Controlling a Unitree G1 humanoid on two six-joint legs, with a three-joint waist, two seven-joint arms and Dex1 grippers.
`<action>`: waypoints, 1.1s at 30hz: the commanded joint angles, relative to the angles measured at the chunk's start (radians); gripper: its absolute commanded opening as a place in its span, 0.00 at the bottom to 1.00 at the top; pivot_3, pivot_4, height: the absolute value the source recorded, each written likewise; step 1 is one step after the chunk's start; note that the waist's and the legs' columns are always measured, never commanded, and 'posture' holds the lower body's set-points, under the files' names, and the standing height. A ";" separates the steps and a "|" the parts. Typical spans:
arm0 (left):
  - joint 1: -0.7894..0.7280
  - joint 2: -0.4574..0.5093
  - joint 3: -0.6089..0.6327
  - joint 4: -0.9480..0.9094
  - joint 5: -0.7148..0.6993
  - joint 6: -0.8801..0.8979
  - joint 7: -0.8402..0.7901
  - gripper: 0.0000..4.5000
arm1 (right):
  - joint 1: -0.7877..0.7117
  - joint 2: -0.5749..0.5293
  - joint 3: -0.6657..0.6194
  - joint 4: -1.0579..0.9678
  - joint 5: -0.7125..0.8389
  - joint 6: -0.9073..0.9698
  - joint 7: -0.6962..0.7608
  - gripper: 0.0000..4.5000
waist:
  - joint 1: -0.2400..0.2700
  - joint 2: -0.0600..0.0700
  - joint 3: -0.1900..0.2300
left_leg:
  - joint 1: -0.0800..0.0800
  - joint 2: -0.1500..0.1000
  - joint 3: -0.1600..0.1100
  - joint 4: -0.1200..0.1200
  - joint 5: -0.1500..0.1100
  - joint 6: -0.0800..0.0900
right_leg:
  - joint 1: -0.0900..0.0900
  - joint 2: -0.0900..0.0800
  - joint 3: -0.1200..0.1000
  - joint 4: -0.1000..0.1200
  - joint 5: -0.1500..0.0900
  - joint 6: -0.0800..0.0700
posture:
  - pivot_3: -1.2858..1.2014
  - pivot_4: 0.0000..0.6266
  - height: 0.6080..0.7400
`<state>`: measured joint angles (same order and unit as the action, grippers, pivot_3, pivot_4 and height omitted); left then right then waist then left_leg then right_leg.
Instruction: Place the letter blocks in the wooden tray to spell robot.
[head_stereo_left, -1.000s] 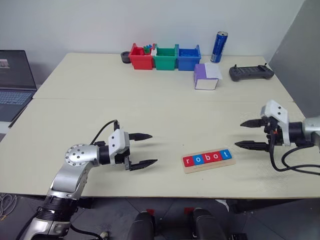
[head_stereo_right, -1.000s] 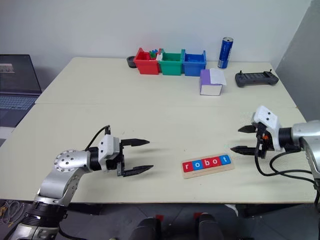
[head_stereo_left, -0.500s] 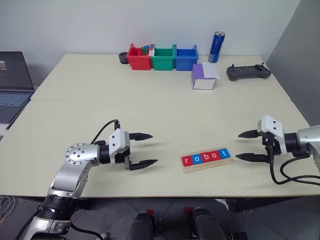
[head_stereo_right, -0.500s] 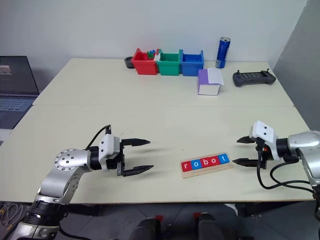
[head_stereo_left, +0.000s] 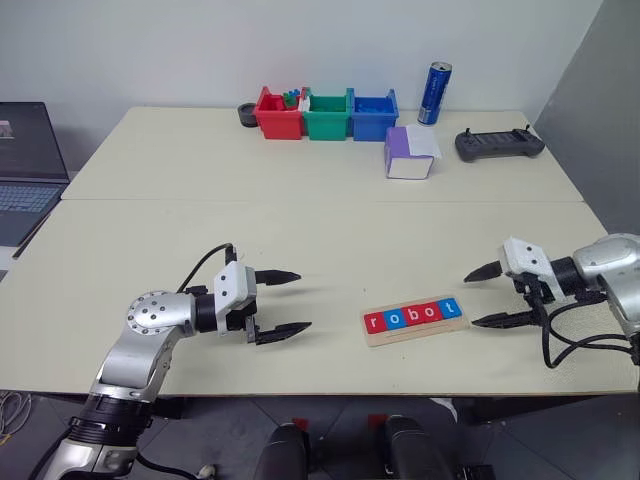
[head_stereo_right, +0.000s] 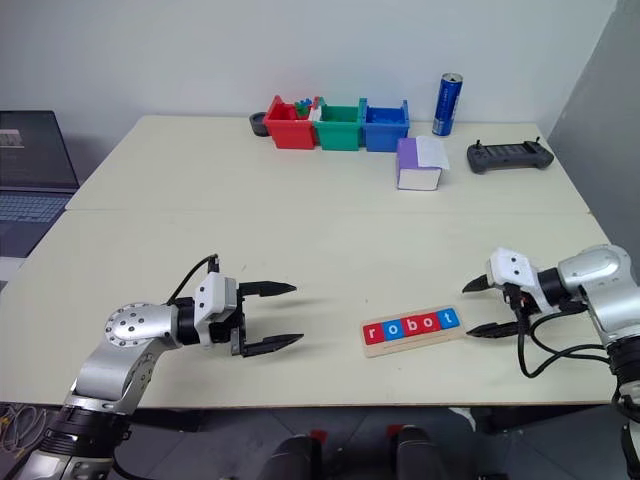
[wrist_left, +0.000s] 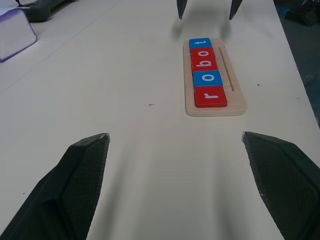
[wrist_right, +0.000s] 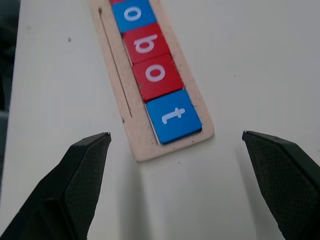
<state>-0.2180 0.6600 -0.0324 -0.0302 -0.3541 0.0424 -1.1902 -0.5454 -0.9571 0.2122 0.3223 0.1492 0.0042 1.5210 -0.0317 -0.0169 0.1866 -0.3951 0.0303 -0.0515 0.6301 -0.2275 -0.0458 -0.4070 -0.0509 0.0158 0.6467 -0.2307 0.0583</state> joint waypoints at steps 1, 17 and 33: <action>-0.005 0.010 0.017 -0.030 -0.012 -0.005 0.001 1.00 | -0.032 0.009 0.032 0.038 -0.055 -0.131 0.050 1.00 | 0.000 0.000 0.000 | 0.000 0.000 0.000 0.000 0.000 0.000 | 0.000 0.000 0.000 0.000 0.000 0.000 | 0.52 0.24 1.00; 0.006 0.017 0.018 -0.043 -0.008 -0.004 0.006 1.00 | -0.090 0.091 0.068 0.160 -0.094 -0.279 0.054 1.00 | 0.000 0.000 0.000 | 0.000 0.000 0.000 0.000 0.000 0.000 | 0.000 0.000 0.000 0.000 0.000 0.000 | 0.52 0.24 1.00; 0.013 0.020 0.017 -0.058 -0.010 0.004 0.010 1.00 | -0.171 0.162 0.123 0.279 -0.123 -0.301 0.067 1.00 | 0.000 0.000 0.000 | 0.001 0.000 0.000 0.000 0.000 0.000 | 0.000 0.000 0.000 0.001 0.003 -0.004 | 0.52 0.24 1.00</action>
<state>-0.2076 0.6684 -0.0327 -0.0439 -0.3539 0.0473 -1.1878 -0.6972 -0.7941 0.3375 0.5945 0.0262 -0.2773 1.5273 -0.0322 -0.0169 0.1866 -0.3944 0.0302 -0.0514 0.6302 -0.2274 -0.0458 -0.4068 -0.0509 0.0162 0.6475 -0.2280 0.0539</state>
